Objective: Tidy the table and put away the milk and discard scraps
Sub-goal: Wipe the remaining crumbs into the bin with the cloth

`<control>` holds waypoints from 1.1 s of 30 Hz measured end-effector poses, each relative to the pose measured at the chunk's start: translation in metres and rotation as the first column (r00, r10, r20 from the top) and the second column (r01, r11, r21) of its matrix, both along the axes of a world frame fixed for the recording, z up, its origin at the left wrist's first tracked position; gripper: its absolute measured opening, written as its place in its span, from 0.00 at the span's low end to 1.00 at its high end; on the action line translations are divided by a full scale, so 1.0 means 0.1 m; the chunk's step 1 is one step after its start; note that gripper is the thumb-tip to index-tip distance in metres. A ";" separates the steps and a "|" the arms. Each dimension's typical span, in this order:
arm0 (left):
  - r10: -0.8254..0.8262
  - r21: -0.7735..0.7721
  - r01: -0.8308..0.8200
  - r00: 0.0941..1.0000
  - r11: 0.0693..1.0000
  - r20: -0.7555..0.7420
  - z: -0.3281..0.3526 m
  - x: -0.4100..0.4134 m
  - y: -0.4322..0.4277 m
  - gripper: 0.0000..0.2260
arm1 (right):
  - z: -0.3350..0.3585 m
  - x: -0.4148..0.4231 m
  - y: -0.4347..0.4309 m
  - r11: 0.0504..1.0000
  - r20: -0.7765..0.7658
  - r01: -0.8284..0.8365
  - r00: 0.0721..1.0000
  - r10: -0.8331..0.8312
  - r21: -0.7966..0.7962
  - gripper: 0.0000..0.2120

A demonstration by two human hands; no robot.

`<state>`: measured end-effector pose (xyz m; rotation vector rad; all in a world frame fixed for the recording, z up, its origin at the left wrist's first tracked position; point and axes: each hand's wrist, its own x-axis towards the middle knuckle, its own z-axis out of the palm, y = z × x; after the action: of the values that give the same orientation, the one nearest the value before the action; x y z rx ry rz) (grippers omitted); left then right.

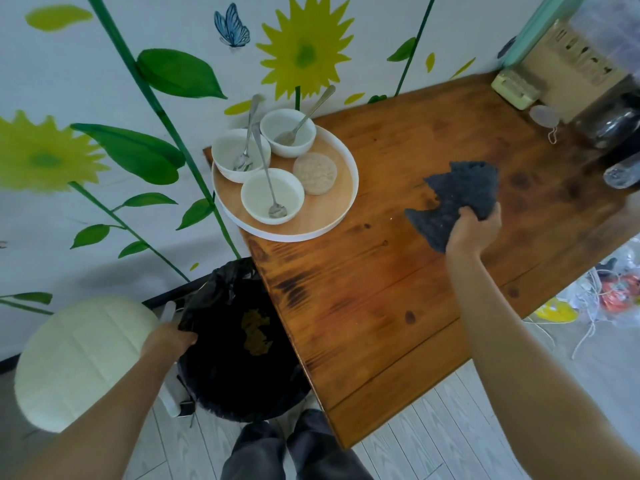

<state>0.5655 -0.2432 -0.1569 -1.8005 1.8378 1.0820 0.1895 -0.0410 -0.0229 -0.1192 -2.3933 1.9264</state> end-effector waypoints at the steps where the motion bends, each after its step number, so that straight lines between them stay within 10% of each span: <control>1: -0.001 0.002 0.001 1.000 1.000 0.000 0.01 -0.01 -0.01 0.10 | -0.03 -0.07 -0.01 0.998 -0.024 -0.004 1.000 0.006 0.068 0.15; 7: -0.001 0.009 0.001 1.000 1.000 0.004 0.02 -0.04 -0.05 0.08 | -0.19 -0.27 -0.17 0.919 -0.116 -0.043 0.989 0.096 0.392 0.07; 17: 0.018 -0.009 -0.018 1.000 1.000 0.021 0.05 -0.08 -0.04 0.04 | -0.39 -0.36 -0.29 0.877 -0.048 -0.099 0.989 0.137 0.471 0.09; 23: -0.013 -0.017 0.014 0.997 1.000 0.082 0.10 -0.13 -0.02 0.24 | -0.83 -0.33 -0.34 0.354 0.411 -0.544 0.826 0.386 0.761 0.23; 27: -0.015 -0.016 0.016 0.996 1.000 0.087 0.10 -0.12 -0.01 0.25 | -0.80 -0.16 -0.42 0.244 0.449 -0.584 0.779 0.438 0.775 0.30; 31: 0.014 -0.010 -0.013 0.997 1.000 0.073 0.13 -0.12 0.02 0.05 | -0.81 0.15 -0.47 0.183 0.396 -0.587 0.713 0.578 0.789 0.30; 33: 0.041 -0.002 -0.041 0.997 0.999 0.067 0.10 -0.11 0.02 0.14 | -0.82 0.46 -0.48 0.138 0.375 -0.586 0.664 0.647 0.799 0.29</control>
<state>0.5548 -0.2415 -0.1473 -1.8593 1.7697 1.0226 0.2354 -0.0895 -0.1049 1.1637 -3.3065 0.3122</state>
